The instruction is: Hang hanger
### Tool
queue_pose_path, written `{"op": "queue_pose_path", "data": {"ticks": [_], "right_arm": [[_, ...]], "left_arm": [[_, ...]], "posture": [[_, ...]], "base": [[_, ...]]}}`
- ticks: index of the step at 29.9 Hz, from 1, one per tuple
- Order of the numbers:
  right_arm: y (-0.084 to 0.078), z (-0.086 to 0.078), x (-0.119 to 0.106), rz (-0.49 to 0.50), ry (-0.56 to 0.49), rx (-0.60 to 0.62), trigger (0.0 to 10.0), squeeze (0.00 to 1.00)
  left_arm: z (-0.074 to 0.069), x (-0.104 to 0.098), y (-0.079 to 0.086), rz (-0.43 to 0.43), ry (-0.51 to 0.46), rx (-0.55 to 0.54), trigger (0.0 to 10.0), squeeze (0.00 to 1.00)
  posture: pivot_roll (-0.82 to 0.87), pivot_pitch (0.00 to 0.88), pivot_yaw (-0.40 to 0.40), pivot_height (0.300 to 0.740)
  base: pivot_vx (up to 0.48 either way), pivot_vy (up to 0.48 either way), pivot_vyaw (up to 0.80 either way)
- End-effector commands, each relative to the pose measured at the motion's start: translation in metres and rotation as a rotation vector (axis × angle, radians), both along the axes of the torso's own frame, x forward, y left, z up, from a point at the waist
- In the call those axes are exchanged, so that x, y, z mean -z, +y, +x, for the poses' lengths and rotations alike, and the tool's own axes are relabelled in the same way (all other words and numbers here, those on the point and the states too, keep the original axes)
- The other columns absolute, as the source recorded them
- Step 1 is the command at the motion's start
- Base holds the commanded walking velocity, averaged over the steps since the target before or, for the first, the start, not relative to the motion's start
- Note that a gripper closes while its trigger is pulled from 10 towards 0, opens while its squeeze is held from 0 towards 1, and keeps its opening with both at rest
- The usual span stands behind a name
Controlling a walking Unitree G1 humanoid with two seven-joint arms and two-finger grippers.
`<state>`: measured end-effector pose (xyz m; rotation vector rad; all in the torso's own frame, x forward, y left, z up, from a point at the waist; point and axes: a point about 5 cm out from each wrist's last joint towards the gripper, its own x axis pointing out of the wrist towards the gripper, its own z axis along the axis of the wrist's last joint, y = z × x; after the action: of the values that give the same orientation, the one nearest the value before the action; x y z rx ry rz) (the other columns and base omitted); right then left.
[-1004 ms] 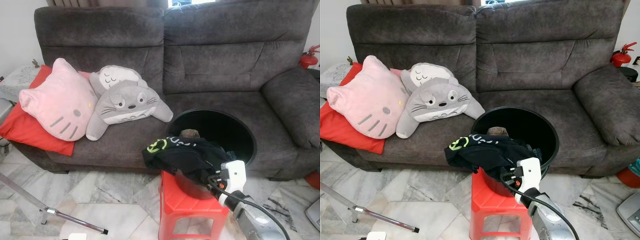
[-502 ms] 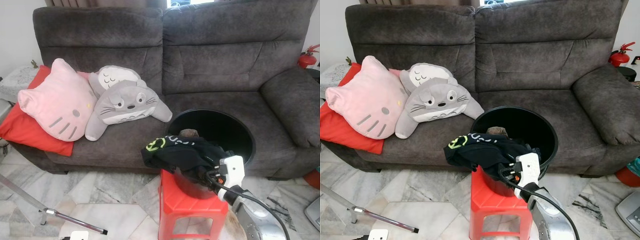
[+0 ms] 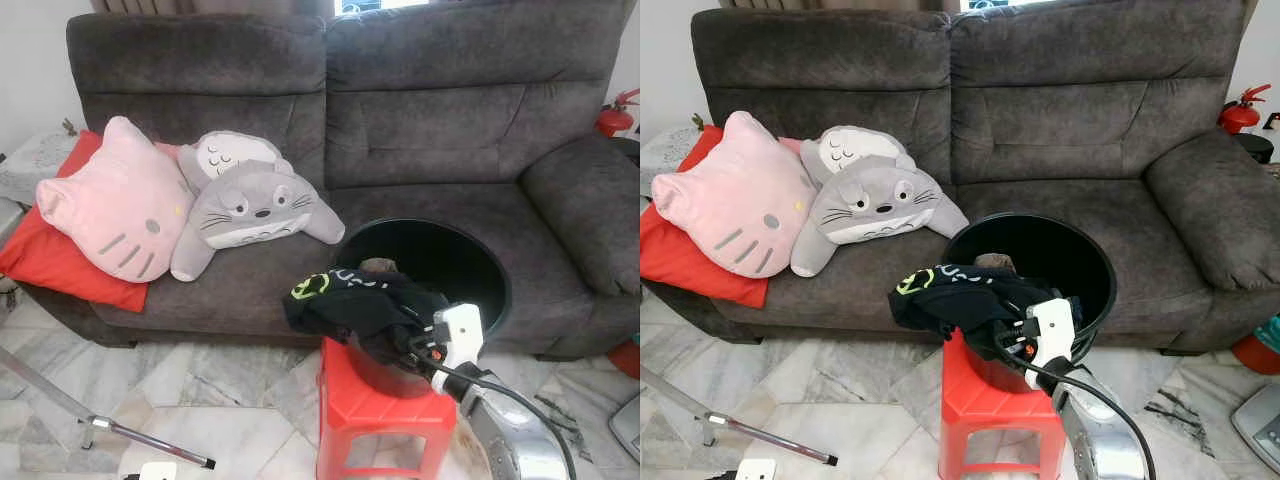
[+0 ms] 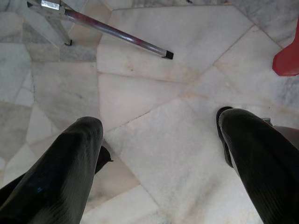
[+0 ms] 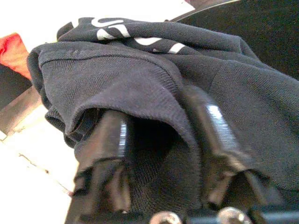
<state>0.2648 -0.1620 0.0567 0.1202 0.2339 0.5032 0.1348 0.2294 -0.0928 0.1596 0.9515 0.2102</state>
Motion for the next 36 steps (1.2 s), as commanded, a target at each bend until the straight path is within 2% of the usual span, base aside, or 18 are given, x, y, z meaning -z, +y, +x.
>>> {"op": "queue_pose_path", "data": {"ticks": [1,15,27,29,31,35,36], "right_arm": [[0.003,0.001,0.001,0.002,0.001,-0.014,0.0,0.00],[0.004,0.000,0.001,-0.001,-0.013,0.012,0.0,0.00],[0.001,0.001,-0.010,-0.021,-0.075,0.131,0.0,0.00],[-0.002,-0.002,-0.018,-0.019,-0.113,0.222,0.0,0.00],[-0.003,-0.003,-0.021,-0.018,-0.128,0.262,0.0,0.00],[-0.003,-0.003,-0.021,-0.019,-0.128,0.267,0.0,0.00],[-0.003,-0.007,-0.026,-0.039,-0.164,0.299,10.0,0.00]], "left_arm": [[-0.008,0.002,0.005,0.017,0.035,0.004,10.0,0.00],[-0.005,0.002,0.001,0.012,0.034,0.010,10.0,0.00],[-0.001,0.001,-0.003,0.011,0.013,0.025,10.0,0.00],[-0.001,0.001,-0.001,0.013,0.008,0.027,10.0,0.00],[-0.001,0.000,-0.001,0.014,0.006,0.029,10.0,0.00],[-0.001,0.000,-0.001,0.014,0.006,0.029,10.0,0.00],[-0.002,0.001,0.000,0.017,0.006,0.033,10.0,0.00]], "posture": [[-0.22,0.000,0.075,0.740],[-0.22,0.000,0.076,0.740],[-0.22,0.000,0.077,0.740],[-0.22,0.000,0.076,0.740],[-0.22,0.000,0.076,0.740],[-0.22,0.000,0.076,0.740],[-0.22,0.000,0.084,0.740]], "base": [[0.000,0.000,0.00],[0.000,0.000,0.00],[0.000,0.000,0.00],[0.000,0.000,0.00],[0.000,0.000,0.00],[0.000,0.000,0.00],[0.000,0.000,0.00]]}}
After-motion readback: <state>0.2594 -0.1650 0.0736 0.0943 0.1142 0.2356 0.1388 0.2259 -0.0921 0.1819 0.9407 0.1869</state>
